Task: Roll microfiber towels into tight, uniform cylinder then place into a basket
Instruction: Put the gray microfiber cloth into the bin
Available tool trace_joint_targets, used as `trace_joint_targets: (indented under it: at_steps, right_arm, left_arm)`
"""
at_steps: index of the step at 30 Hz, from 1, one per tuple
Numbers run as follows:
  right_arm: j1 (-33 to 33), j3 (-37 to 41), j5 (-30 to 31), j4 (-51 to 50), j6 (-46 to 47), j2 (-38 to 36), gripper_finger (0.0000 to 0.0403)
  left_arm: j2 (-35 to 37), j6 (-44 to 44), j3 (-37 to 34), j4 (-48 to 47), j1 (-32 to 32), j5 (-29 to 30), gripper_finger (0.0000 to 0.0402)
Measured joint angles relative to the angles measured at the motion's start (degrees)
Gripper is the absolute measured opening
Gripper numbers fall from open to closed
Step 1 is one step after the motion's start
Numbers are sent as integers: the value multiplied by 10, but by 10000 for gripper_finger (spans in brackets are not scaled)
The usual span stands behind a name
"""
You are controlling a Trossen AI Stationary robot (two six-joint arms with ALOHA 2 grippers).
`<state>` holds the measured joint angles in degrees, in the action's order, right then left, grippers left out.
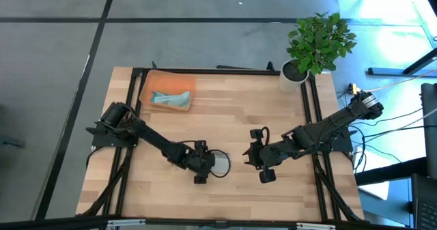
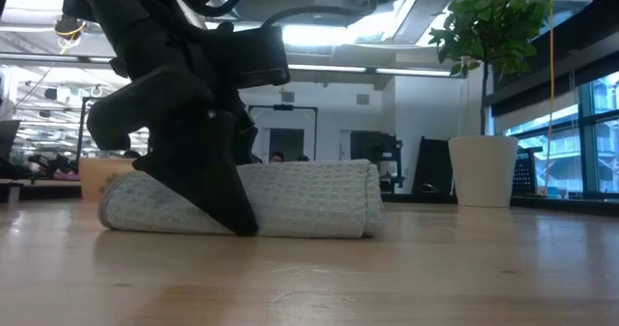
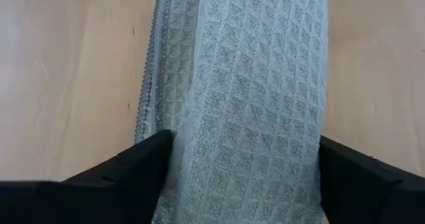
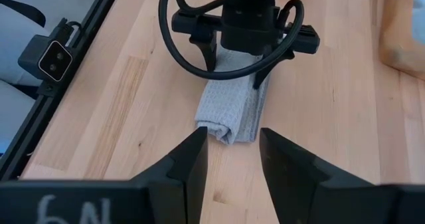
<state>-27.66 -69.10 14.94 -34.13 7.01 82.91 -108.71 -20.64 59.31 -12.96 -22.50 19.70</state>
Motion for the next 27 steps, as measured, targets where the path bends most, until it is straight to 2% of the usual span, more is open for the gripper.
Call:
trace_joint_targets:
  at_steps: [19,27]
  right_arm:
    - [0,0,0,0,0,0,138]
    - [0,0,0,0,0,0,138]
  left_arm:
    - [0,-17,-1,-6,1,2,146]
    - [0,-17,3,-13,1,2,88]
